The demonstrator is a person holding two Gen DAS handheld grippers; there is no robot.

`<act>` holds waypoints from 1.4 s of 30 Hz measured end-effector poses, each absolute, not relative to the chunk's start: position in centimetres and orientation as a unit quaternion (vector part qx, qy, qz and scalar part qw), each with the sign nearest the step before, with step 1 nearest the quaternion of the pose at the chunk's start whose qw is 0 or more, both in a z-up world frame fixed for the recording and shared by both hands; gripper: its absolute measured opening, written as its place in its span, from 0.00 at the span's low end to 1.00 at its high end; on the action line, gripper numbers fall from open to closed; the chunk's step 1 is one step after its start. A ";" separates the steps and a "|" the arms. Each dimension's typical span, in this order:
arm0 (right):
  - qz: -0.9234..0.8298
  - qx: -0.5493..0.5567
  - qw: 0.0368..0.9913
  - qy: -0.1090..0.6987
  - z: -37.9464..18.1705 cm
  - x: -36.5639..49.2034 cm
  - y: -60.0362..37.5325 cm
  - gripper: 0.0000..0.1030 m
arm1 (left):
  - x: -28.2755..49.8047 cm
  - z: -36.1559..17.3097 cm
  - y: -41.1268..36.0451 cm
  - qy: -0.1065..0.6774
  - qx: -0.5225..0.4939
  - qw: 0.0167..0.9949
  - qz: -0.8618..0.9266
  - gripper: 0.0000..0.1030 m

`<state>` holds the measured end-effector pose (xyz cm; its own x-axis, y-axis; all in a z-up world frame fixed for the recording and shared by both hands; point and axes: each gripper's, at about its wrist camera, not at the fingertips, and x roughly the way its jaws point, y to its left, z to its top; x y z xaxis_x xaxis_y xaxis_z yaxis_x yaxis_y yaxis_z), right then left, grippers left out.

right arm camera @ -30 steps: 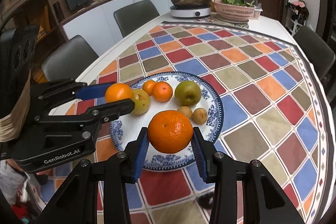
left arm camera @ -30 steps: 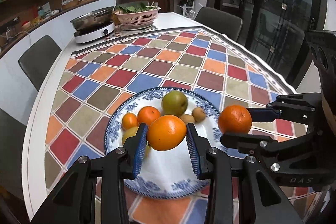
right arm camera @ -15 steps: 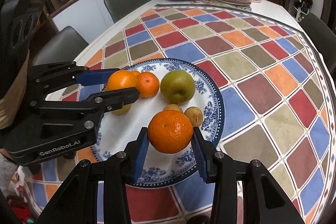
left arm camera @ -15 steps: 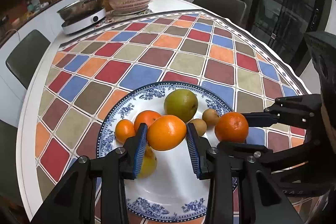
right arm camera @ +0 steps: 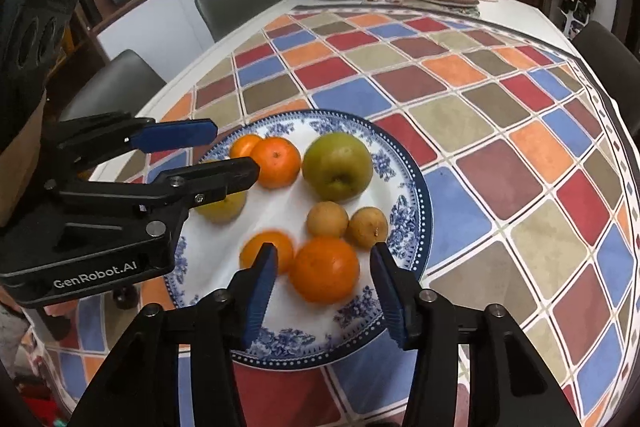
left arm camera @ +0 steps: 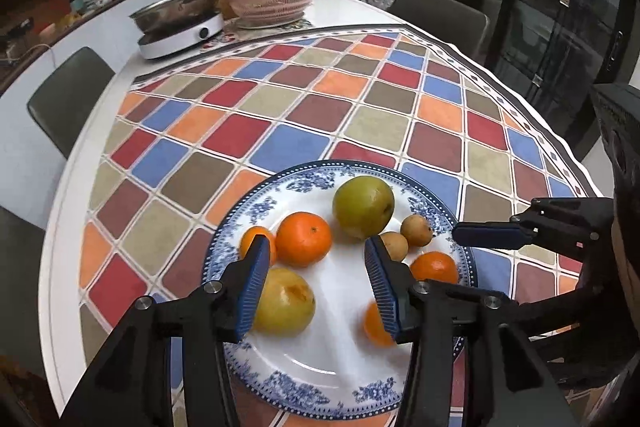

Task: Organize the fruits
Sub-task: 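Carry both oranges onto the plate and open both tools, then withdraw both tools and move them toward the dark plums on the table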

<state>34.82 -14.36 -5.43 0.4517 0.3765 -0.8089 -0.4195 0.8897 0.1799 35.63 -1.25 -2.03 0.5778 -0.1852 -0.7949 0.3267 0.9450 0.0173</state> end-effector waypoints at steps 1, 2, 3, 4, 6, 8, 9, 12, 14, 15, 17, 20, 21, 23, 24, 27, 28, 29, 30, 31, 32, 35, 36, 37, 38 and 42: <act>0.234 -0.024 0.852 0.467 -5.2 34.7 -14.3 0.48 | 35.4 -1.8 -1.1 0.436 0.079 0.885 -0.139 0.47; 0.234 -0.025 0.853 0.465 -5.0 34.6 -14.3 0.48 | 35.3 -1.6 -0.9 0.436 0.077 0.886 -0.136 0.47; 0.234 -0.028 0.855 0.462 -4.8 34.4 -14.2 0.48 | 35.0 -1.3 -0.6 0.435 0.072 0.888 -0.132 0.47; 0.232 -0.032 0.857 0.460 -4.5 34.3 -14.2 0.48 | 34.7 -1.1 -0.4 0.433 0.068 0.890 -0.128 0.47; 0.226 -0.035 0.860 0.456 -4.0 33.9 -14.2 0.48 | 34.2 -0.6 -0.1 0.431 0.058 0.892 -0.128 0.47; 0.225 -0.036 0.862 0.452 -3.5 33.5 -14.3 0.48 | 33.5 -0.1 0.1 0.427 0.051 0.894 -0.126 0.47; 0.223 -0.037 0.864 0.449 -3.1 33.2 -14.3 0.48 | 33.1 0.3 0.2 0.425 0.051 0.896 -0.122 0.47; 0.220 -0.039 0.872 0.436 -2.1 32.1 -14.3 0.48 | 31.9 1.0 0.3 0.416 0.049 0.900 -0.120 0.47; 0.218 -0.041 0.876 0.429 -1.4 31.4 -14.4 0.48 | 30.9 1.7 0.5 0.408 0.049 0.904 -0.116 0.47; 0.216 -0.042 0.878 0.425 -1.0 31.1 -14.4 0.48 | 30.6 2.0 0.5 0.404 0.049 0.906 -0.115 0.47; 0.209 -0.038 0.884 0.416 -0.2 30.4 -14.7 0.48 | 29.8 2.5 0.7 0.399 0.047 0.909 -0.112 0.47; 0.194 -0.032 0.895 0.400 1.1 29.2 -15.1 0.48 | 28.4 3.4 1.1 0.389 0.041 0.914 -0.106 0.47; 0.190 -0.030 0.898 0.396 1.5 28.9 -15.2 0.48 | 27.9 3.7 1.2 0.385 0.042 0.916 -0.103 0.47; 0.183 -0.025 0.902 0.390 2.1 28.3 -15.5 0.48 | 27.1 4.1 1.3 0.380 0.043 0.919 -0.100 0.49; 0.179 -0.024 0.904 0.387 2.5 27.9 -15.6 0.48 | 26.6 4.4 1.4 0.377 0.043 0.920 -0.097 0.52; 0.165 -0.024 0.908 0.384 3.2 27.0 -15.8 0.59 | 25.3 5.0 1.9 0.367 0.043 0.925 -0.083 0.57; 0.155 -0.022 0.911 0.381 3.4 26.5 -16.0 0.61 | 24.9 5.2 2.1 0.364 0.043 0.927 -0.078 0.58; 0.147 -0.020 0.914 0.378 3.6 26.2 -16.1 0.63 | 24.5 5.3 2.2 0.362 0.043 0.928 -0.073 0.60; 0.137 -0.019 0.917 0.375 3.7 25.8 -16.2 0.63 | 24.1 5.4 2.4 0.361 0.041 0.929 -0.069 0.61; 0.129 -0.020 0.918 0.374 3.8 25.4 -16.2 0.64 | 23.7 5.4 2.7 0.361 0.036 0.929 -0.066 0.62; 0.123 -0.018 0.919 0.375 3.9 25.1 -16.2 0.65 | 23.3 5.4 2.9 0.361 0.033 0.930 -0.063 0.63; 0.105 -0.005 0.922 0.373 4.0 24.1 -16.5 0.66 | 22.0 5.5 3.4 0.358 0.038 0.932 -0.046 0.69; 0.098 -0.004 0.923 0.372 4.0 23.9 -16.7 0.66 | 21.4 5.5 3.6 0.353 0.041 0.934 -0.037 0.70; 0.087 0.000 0.925 0.369 3.9 23.6 -16.8 0.66 | 20.9 5.5 3.7 0.350 0.042 0.935 -0.031 0.72; 0.075 0.008 0.928 0.366 4.0 23.3 -17.1 0.66 | 20.3 5.4 3.9 0.347 0.042 0.937 -0.023 0.75; 0.026 0.033 0.934 0.355 3.7 22.1 -18.3 0.66 | 18.2 4.8 4.1 0.338 0.044 0.940 0.005 0.78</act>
